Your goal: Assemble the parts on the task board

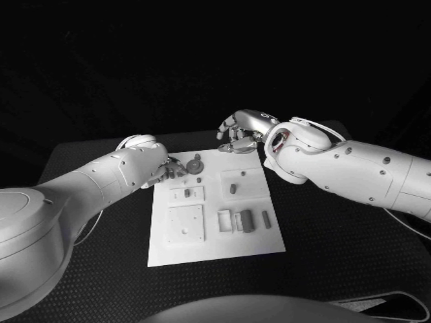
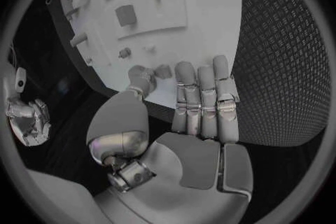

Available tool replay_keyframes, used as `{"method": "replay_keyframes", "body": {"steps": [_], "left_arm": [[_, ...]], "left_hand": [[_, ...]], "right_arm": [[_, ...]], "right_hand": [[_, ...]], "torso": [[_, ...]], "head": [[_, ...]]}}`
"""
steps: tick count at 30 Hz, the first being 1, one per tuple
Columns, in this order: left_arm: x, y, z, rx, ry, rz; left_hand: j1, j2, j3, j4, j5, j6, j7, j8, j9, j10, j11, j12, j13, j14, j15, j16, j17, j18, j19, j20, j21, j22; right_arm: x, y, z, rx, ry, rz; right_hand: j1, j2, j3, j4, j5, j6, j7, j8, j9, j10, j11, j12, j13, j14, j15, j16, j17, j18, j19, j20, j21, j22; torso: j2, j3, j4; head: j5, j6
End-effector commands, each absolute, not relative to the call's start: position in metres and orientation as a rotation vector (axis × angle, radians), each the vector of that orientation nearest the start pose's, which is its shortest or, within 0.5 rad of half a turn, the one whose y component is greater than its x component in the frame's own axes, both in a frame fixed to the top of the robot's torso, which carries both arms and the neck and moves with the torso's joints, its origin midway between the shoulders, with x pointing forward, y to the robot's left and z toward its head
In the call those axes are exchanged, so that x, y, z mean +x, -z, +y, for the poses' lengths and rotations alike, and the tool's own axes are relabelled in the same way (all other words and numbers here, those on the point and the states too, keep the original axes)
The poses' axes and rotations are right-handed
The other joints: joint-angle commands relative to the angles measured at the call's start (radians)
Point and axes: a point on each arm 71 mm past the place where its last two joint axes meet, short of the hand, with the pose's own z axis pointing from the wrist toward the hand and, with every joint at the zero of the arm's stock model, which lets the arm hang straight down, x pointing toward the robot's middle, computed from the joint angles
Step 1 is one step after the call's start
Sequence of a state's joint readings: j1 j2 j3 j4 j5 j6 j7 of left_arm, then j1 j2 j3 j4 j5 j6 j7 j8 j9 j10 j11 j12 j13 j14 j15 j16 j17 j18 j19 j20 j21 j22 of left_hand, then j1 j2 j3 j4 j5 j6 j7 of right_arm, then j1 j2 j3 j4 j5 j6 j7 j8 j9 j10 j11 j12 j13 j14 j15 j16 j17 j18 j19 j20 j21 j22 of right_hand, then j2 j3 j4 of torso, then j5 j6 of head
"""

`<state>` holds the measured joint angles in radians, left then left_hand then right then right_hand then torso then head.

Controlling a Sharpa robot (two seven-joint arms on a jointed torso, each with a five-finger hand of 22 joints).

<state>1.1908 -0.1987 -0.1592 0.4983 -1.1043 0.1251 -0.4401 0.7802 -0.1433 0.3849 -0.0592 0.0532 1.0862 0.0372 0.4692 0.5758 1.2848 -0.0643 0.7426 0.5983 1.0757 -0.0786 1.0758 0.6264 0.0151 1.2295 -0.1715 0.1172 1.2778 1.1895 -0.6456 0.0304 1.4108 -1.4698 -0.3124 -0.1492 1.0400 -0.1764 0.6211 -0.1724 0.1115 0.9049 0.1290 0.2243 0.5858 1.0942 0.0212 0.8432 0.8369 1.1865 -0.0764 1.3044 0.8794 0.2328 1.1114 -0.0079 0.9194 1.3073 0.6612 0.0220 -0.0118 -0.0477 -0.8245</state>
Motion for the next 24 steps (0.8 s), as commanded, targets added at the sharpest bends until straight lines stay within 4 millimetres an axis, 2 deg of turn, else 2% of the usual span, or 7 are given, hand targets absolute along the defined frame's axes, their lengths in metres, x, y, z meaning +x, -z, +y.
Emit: {"method": "replay_keyframes", "body": {"steps": [1,9,12,16,20,22,24], "left_arm": [[0.5937,0.2867,0.1890,-0.334,0.016,2.232],[0.5940,0.2872,0.1892,-0.335,0.016,2.232],[0.5936,0.2878,0.1887,-0.330,0.019,2.238],[0.5932,0.2884,0.1904,-0.332,0.022,2.246],[0.5929,0.2888,0.1929,-0.344,0.031,2.250],[0.5926,0.2891,0.1933,-0.349,0.037,2.254],[0.5921,0.2894,0.1933,-0.349,0.043,2.257]], "left_hand": [[-0.002,0.002,-0.002,0.002,-0.005,0.003,0.000,0.003,-0.002,0.000,-0.005,0.006,0.002,0.002,-0.003,0.004,-0.001,0.008,0.005,-0.004,0.003,0.002],[0.006,0.010,0.000,0.000,-0.005,0.002,0.000,0.003,-0.001,-0.002,-0.005,0.008,0.002,0.002,-0.003,0.005,-0.003,0.007,0.005,-0.004,0.002,0.004],[0.027,0.032,0.001,-0.013,-0.003,0.000,0.001,0.004,0.000,-0.004,-0.005,0.010,0.002,0.000,-0.003,0.007,-0.005,0.005,0.004,-0.004,0.000,0.007],[0.066,0.072,-0.009,-0.059,0.008,-0.002,0.003,0.002,-0.002,-0.009,-0.002,0.013,-0.002,-0.003,-0.002,0.008,-0.013,0.001,0.002,-0.004,-0.005,0.013],[0.088,0.090,-0.006,-0.087,0.014,-0.003,0.004,0.000,-0.005,-0.011,-0.001,0.015,-0.006,-0.004,-0.001,0.009,-0.019,-0.002,0.003,-0.004,-0.010,0.016],[0.104,0.074,0.034,-0.077,0.005,-0.002,0.005,-0.002,-0.008,-0.011,0.000,0.016,-0.010,-0.003,-0.001,0.010,-0.026,-0.004,0.007,-0.004,-0.014,0.016],[0.126,0.070,0.069,-0.079,0.004,-0.009,0.008,-0.008,-0.011,-0.014,0.003,0.017,-0.013,-0.005,0.000,0.011,-0.030,-0.005,0.008,-0.004,-0.017,0.019]], "right_arm": [[0.5079,0.1686,-0.1301,-0.154,-0.711,1.618],[0.5074,0.1679,-0.1287,-0.157,-0.714,1.617],[0.5076,0.1679,-0.1291,-0.156,-0.712,1.617],[0.5077,0.1679,-0.1299,-0.156,-0.710,1.619],[0.5076,0.1676,-0.1302,-0.156,-0.709,1.619],[0.5077,0.1676,-0.1304,-0.156,-0.709,1.619],[0.5077,0.1676,-0.1305,-0.156,-0.709,1.620]], "right_hand": [[-0.007,0.003,0.000,0.008,0.001,0.002,0.008,-0.005,-0.001,-0.005,0.002,-0.004,0.001,0.000,-0.009,-0.003,-0.001,0.029,0.000,-0.008,-0.004,0.006],[-0.007,0.003,0.000,0.008,0.001,0.002,0.007,-0.005,-0.001,-0.005,0.002,-0.004,0.001,0.000,-0.009,-0.003,-0.001,0.029,0.001,-0.008,-0.004,0.006],[-0.007,0.003,0.000,0.009,0.001,0.002,0.007,-0.005,-0.001,-0.005,0.002,-0.004,0.001,0.000,-0.009,-0.003,-0.001,0.029,0.001,-0.008,-0.004,0.006],[-0.007,0.003,0.000,0.009,0.001,0.002,0.007,-0.005,-0.001,-0.005,0.002,-0.004,0.001,0.000,-0.009,-0.003,-0.001,0.029,0.001,-0.008,-0.004,0.006],[-0.007,0.003,0.000,0.009,0.001,0.002,0.007,-0.005,-0.001,-0.005,0.002,-0.004,0.001,0.000,-0.009,-0.003,-0.001,0.029,0.001,-0.008,-0.004,0.006],[-0.007,0.003,0.000,0.009,0.001,0.002,0.007,-0.005,-0.001,-0.005,0.002,-0.004,0.001,0.000,-0.009,-0.003,-0.001,0.029,0.001,-0.008,-0.004,0.006],[-0.007,0.003,0.000,0.009,0.001,0.002,0.007,-0.005,-0.001,-0.005,0.002,-0.004,0.001,0.000,-0.009,-0.003,-0.001,0.029,0.001,-0.008,-0.004,0.006]], "torso": [[0.000,0.0008,0.0005],[0.000,0.0011,-0.0016],[0.000,0.0010,-0.0007],[-0.002,0.0004,0.0022],[-0.002,-0.0003,0.0041],[-0.002,0.0003,0.0038],[-0.002,0.0001,0.0034]], "head": [[-0.001,0.000],[-0.002,-0.002],[-0.002,-0.001],[-0.002,-0.003],[-0.001,-0.003],[0.001,-0.004],[0.002,-0.003]]}}
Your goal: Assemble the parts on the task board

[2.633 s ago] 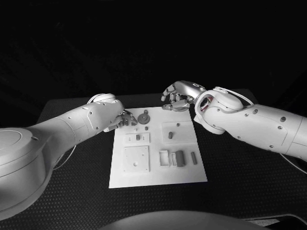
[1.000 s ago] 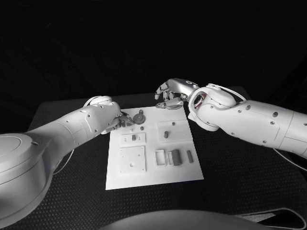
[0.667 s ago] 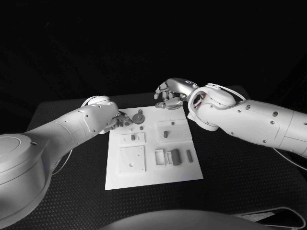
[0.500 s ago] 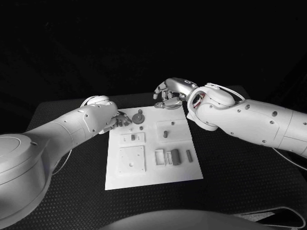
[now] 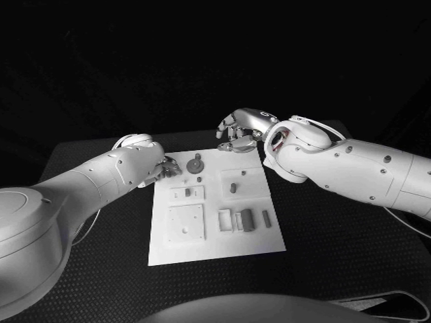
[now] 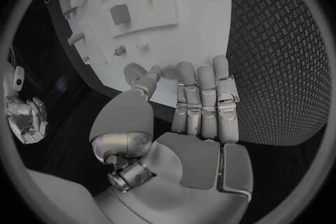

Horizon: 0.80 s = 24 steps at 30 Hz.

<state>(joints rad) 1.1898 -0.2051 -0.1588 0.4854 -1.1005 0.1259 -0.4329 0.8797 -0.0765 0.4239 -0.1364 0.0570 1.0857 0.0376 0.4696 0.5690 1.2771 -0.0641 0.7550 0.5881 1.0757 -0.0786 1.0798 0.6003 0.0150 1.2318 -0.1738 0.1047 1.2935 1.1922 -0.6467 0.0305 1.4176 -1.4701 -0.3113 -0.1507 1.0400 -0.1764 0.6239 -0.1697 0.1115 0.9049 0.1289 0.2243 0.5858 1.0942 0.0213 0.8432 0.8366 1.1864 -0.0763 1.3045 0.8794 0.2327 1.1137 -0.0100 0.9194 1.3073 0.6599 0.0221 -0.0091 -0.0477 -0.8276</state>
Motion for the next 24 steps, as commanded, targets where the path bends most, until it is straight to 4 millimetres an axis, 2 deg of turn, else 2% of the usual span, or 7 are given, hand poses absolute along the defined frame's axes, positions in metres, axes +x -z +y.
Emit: {"method": "replay_keyframes", "body": {"steps": [1,5,10,16,24], "left_arm": [[0.592,0.290,0.193,-0.349,0.045,2.258],[0.591,0.290,0.194,-0.361,0.061,2.262],[0.591,0.290,0.197,-0.373,0.071,2.260],[0.590,0.291,0.200,-0.384,0.084,2.263],[0.587,0.291,0.205,-0.419,0.127,2.269]], "left_hand": [[0.031,0.004,0.035,-0.004,0.002,-0.012,0.009,-0.010,-0.006,-0.006,0.003,0.005,-0.004,-0.005,0.000,0.008,-0.005,-0.006,0.006,-0.001,-0.006,0.004],[0.051,0.011,0.054,-0.022,0.015,-0.022,0.014,-0.019,-0.011,-0.008,0.008,0.008,-0.006,-0.007,0.001,0.012,-0.008,-0.007,0.006,-0.001,-0.008,0.009],[0.053,0.007,0.060,-0.032,0.017,-0.039,0.021,-0.032,-0.017,-0.014,0.014,0.011,-0.008,-0.012,0.002,0.013,-0.011,-0.009,0.005,0.001,-0.012,0.012],[0.053,0.006,0.064,-0.038,0.022,-0.051,0.026,-0.042,-0.022,-0.019,0.019,0.014,-0.008,-0.016,0.003,0.014,-0.013,-0.010,0.003,0.001,-0.015,0.014],[0.048,0.004,0.072,-0.049,0.039,-0.102,0.045,-0.078,-0.038,-0.029,0.035,0.026,-0.008,-0.024,0.004,0.021,-0.016,-0.011,0.003,0.002,-0.021,0.020]], "right_arm": [[0.508,0.168,-0.130,-0.156,-0.709,1.620],[0.508,0.168,-0.131,-0.157,-0.707,1.622],[0.508,0.168,-0.132,-0.156,-0.705,1.623],[0.508,0.168,-0.133,-0.154,-0.702,1.623],[0.509,0.168,-0.136,-0.152,-0.697,1.624]], "right_hand": [[-0.007,0.003,-0.002,0.006,0.001,0.002,0.007,-0.005,-0.001,-0.005,0.002,-0.004,0.001,0.000,-0.009,-0.004,-0.001,0.029,-0.002,-0.006,-0.004,0.006],[-0.007,0.003,-0.002,0.006,0.001,0.002,0.007,-0.005,-0.001,-0.005,0.002,-0.004,0.002,0.000,-0.009,-0.004,-0.001,0.029,-0.002,-0.006,-0.004,0.006],[-0.007,0.004,-0.002,0.006,0.001,0.002,0.007,-0.005,-0.001,-0.005,0.002,-0.004,0.002,0.000,-0.009,-0.004,-0.001,0.029,-0.002,-0.006,-0.004,0.006],[-0.007,0.004,-0.002,0.006,0.001,0.002,0.007,-0.005,-0.001,-0.005,0.002,-0.004,0.002,0.000,-0.009,-0.004,-0.001,0.029,-0.002,-0.006,-0.004,0.006],[-0.007,0.003,-0.003,0.006,0.001,0.002,0.007,-0.006,-0.001,-0.005,0.002,-0.004,0.002,0.000,-0.009,-0.004,-0.001,0.029,-0.002,-0.006,-0.004,0.006]], "torso": [[0.000,-0.0005,0.0012],[0.000,-0.0017,0.0018],[0.000,-0.0022,0.0012],[0.000,-0.0018,0.0013],[0.000,-0.0010,0.0012]], "head": [[0.002,-0.001],[0.003,0.000],[0.005,0.002],[0.008,0.003],[0.010,0.005]]}}
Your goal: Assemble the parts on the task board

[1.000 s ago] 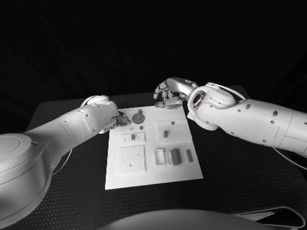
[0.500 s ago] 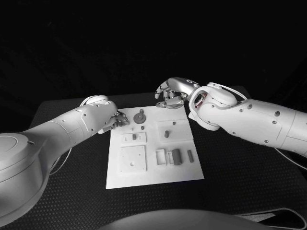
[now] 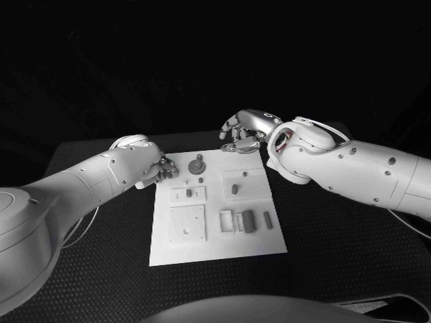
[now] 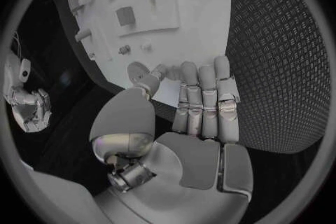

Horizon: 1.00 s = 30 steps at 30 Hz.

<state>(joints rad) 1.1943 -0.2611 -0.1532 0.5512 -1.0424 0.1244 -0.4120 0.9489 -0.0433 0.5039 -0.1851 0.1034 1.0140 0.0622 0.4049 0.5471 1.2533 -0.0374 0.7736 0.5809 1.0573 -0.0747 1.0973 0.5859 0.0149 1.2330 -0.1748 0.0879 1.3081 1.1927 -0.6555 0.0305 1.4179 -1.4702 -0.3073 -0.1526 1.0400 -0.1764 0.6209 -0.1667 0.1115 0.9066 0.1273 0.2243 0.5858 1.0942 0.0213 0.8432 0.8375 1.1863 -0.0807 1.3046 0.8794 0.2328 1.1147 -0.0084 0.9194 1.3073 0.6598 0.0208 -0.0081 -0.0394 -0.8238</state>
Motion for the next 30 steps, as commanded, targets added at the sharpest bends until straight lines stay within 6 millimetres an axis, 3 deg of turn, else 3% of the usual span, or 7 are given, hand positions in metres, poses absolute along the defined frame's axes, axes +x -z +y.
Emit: {"method": "replay_keyframes", "body": {"steps": [1,19,26,30], "left_arm": [[0.587,0.291,0.205,-0.425,0.134,2.273],[0.584,0.290,0.211,-0.457,0.185,2.294],[0.593,0.271,0.217,-0.446,0.269,2.183],[0.602,0.247,0.220,-0.412,0.356,2.038]], "left_hand": [[-0.023,-0.030,-0.007,-0.001,-0.007,-0.039,0.023,-0.020,-0.018,-0.007,0.011,0.009,-0.001,-0.006,0.001,0.005,-0.002,-0.011,0.002,0.003,-0.005,0.006],[-0.038,-0.045,-0.003,0.006,-0.005,-0.062,0.035,-0.043,-0.026,-0.014,0.021,0.020,-0.001,-0.011,0.001,0.011,-0.005,-0.012,0.002,0.004,-0.009,0.011],[-0.023,-0.046,0.006,-0.006,0.001,-0.068,0.037,-0.048,-0.025,-0.024,0.024,0.021,-0.003,-0.018,0.001,0.009,-0.009,-0.013,-0.003,0.005,-0.013,0.012],[0.016,-0.051,0.026,-0.042,0.002,-0.083,0.054,-0.047,-0.019,-0.095,0.042,-0.022,-0.029,-0.085,0.036,-0.033,-0.032,-0.015,-0.084,0.037,-0.026,-0.008]], "right_arm": [[0.509,0.168,-0.136,-0.152,-0.696,1.624],[0.511,0.169,-0.139,-0.149,-0.686,1.629],[0.513,0.170,-0.143,-0.141,-0.675,1.626],[0.514,0.170,-0.146,-0.138,-0.672,1.624]], "right_hand": [[-0.007,0.003,0.000,0.004,0.001,0.000,0.009,-0.006,-0.001,-0.005,0.002,-0.004,0.001,0.000,-0.005,-0.004,-0.001,0.029,-0.003,-0.008,-0.004,0.006],[-0.007,0.003,0.000,0.004,0.001,0.000,0.009,-0.006,-0.001,-0.005,0.002,-0.004,0.001,0.000,-0.005,-0.004,-0.001,0.029,-0.003,-0.008,-0.005,0.006],[-0.007,0.003,0.000,0.004,0.001,0.000,0.009,-0.006,-0.001,-0.005,0.002,-0.004,0.001,0.000,-0.005,-0.004,-0.001,0.029,-0.003,-0.008,-0.005,0.006],[-0.007,0.003,0.000,0.004,0.001,0.000,0.009,-0.006,-0.001,-0.005,0.002,-0.004,0.001,0.000,-0.005,-0.004,-0.001,0.029,-0.003,-0.008,-0.005,0.006]], "torso": [[0.000,0.0006,0.0005],[0.001,0.0022,-0.0021],[0.001,0.0020,0.0001],[0.000,0.0014,-0.0002]], "head": [[0.001,0.001],[0.007,0.006],[0.007,0.008],[0.009,0.010]]}}
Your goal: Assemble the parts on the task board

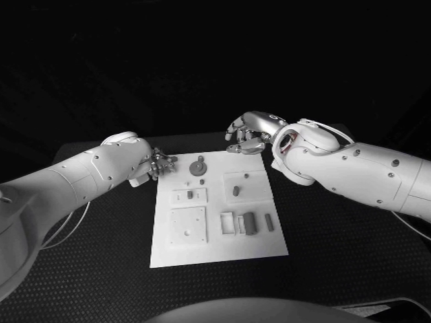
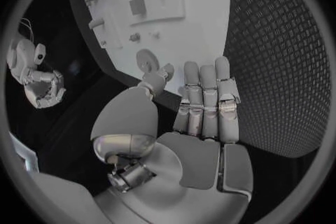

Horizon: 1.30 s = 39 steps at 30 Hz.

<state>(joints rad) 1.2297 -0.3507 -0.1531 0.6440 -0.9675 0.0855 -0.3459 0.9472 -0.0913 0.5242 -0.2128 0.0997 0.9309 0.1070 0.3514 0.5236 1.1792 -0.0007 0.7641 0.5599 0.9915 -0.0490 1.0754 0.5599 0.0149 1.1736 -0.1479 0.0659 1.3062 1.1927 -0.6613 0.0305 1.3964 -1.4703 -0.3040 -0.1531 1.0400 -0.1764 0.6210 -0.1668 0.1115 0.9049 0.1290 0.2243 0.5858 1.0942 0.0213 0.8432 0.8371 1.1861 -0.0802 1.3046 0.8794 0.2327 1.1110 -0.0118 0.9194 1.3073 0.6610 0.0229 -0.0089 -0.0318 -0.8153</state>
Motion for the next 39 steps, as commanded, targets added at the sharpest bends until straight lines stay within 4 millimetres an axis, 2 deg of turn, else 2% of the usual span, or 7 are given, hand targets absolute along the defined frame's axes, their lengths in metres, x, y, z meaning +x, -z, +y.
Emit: {"method": "replay_keyframes", "body": {"steps": [1,7,15,19,22,28,39], "left_arm": [[0.604,0.241,0.220,-0.395,0.374,1.999],[0.610,0.214,0.220,-0.260,0.441,1.817],[0.616,0.203,0.211,0.078,0.379,1.656],[0.616,0.211,0.211,0.171,0.311,1.640],[0.615,0.223,0.209,0.252,0.258,1.650],[0.612,0.241,0.208,0.330,0.204,1.698],[0.609,0.259,0.215,0.297,0.201,1.800]], "left_hand": [[0.028,-0.005,0.011,-0.024,0.006,-0.002,0.014,0.008,0.006,-0.043,0.011,-0.028,-0.017,-0.041,0.022,-0.024,-0.013,-0.015,-0.050,0.021,-0.005,-0.015],[0.090,-0.040,0.041,-0.067,0.002,-0.014,0.032,0.019,0.021,-0.142,0.054,-0.148,-0.098,-0.136,0.094,-0.118,-0.072,-0.006,-0.179,0.090,-0.003,-0.108],[0.169,-0.089,0.041,-0.072,-0.002,-0.047,0.030,-0.012,0.015,-0.213,0.118,-0.327,-0.210,-0.127,0.105,-0.150,-0.096,0.006,-0.178,0.105,-0.001,-0.181],[0.184,-0.120,0.051,-0.067,-0.004,-0.116,0.021,-0.056,-0.008,-0.296,0.129,-0.433,-0.266,-0.159,0.125,-0.194,-0.115,0.000,-0.220,0.123,-0.003,-0.217],[0.198,-0.165,0.068,-0.052,-0.013,-0.159,0.004,-0.078,-0.024,-0.335,0.119,-0.496,-0.306,-0.168,0.137,-0.226,-0.124,0.003,-0.240,0.136,-0.002,-0.248],[0.200,-0.195,0.064,-0.041,-0.027,-0.169,-0.017,-0.081,-0.027,-0.354,0.093,-0.539,-0.331,-0.175,0.142,-0.244,-0.124,0.003,-0.252,0.142,-0.001,-0.267],[0.198,-0.172,0.045,-0.031,-0.029,-0.154,-0.010,-0.071,-0.028,-0.265,0.085,-0.532,-0.331,-0.143,0.127,-0.230,-0.105,0.009,-0.218,0.130,0.011,-0.278]], "right_arm": [[0.514,0.170,-0.146,-0.137,-0.671,1.624],[0.514,0.170,-0.147,-0.136,-0.670,1.623],[0.515,0.171,-0.147,-0.135,-0.668,1.624],[0.516,0.171,-0.146,-0.135,-0.669,1.624],[0.516,0.171,-0.144,-0.137,-0.672,1.624],[0.515,0.171,-0.142,-0.140,-0.676,1.623],[0.513,0.169,-0.140,-0.143,-0.684,1.620]], "right_hand": [[-0.007,0.003,0.000,0.004,0.001,0.002,0.007,-0.006,-0.001,-0.005,0.002,-0.004,0.001,0.000,-0.005,-0.004,-0.001,0.029,0.001,-0.004,-0.005,0.006],[-0.007,0.002,0.000,0.003,0.001,0.001,0.007,-0.006,-0.001,-0.005,0.002,-0.004,0.002,0.000,-0.005,-0.004,-0.001,0.029,0.001,-0.004,-0.005,0.006],[-0.007,0.002,0.000,0.004,0.001,0.001,0.008,-0.006,-0.001,-0.005,0.002,-0.004,0.002,0.000,-0.005,-0.004,-0.001,0.029,0.001,-0.004,-0.005,0.006],[-0.007,0.002,0.000,0.004,0.001,0.001,0.008,-0.006,-0.001,-0.005,0.002,-0.004,0.002,0.000,-0.005,-0.004,-0.001,0.029,0.001,-0.004,-0.005,0.006],[-0.007,0.002,0.000,0.004,0.001,0.001,0.008,-0.006,-0.001,-0.005,0.002,-0.004,0.002,0.001,-0.005,-0.004,-0.001,0.029,0.001,-0.004,-0.005,0.006],[-0.007,0.003,0.000,0.004,0.001,0.001,0.008,-0.006,-0.001,-0.005,0.002,-0.004,0.002,0.001,-0.005,-0.004,-0.001,0.029,0.001,-0.004,-0.005,0.006],[-0.007,0.003,0.000,0.004,0.001,0.001,0.008,-0.006,-0.001,-0.005,0.002,-0.004,0.002,0.001,-0.005,-0.004,-0.001,0.029,0.001,-0.004,-0.005,0.007]], "torso": [[-0.001,-0.0005,0.0004],[-0.001,-0.0002,-0.0001],[0.002,-0.0012,-0.0045],[0.002,-0.0003,-0.0047],[0.002,-0.0011,-0.0041],[0.006,-0.0003,-0.0096],[0.013,-0.0001,-0.0133]], "head": [[0.002,0.002],[0.004,0.006],[0.008,0.015],[0.008,0.020],[0.007,0.022],[0.006,0.022],[0.008,0.027]]}}
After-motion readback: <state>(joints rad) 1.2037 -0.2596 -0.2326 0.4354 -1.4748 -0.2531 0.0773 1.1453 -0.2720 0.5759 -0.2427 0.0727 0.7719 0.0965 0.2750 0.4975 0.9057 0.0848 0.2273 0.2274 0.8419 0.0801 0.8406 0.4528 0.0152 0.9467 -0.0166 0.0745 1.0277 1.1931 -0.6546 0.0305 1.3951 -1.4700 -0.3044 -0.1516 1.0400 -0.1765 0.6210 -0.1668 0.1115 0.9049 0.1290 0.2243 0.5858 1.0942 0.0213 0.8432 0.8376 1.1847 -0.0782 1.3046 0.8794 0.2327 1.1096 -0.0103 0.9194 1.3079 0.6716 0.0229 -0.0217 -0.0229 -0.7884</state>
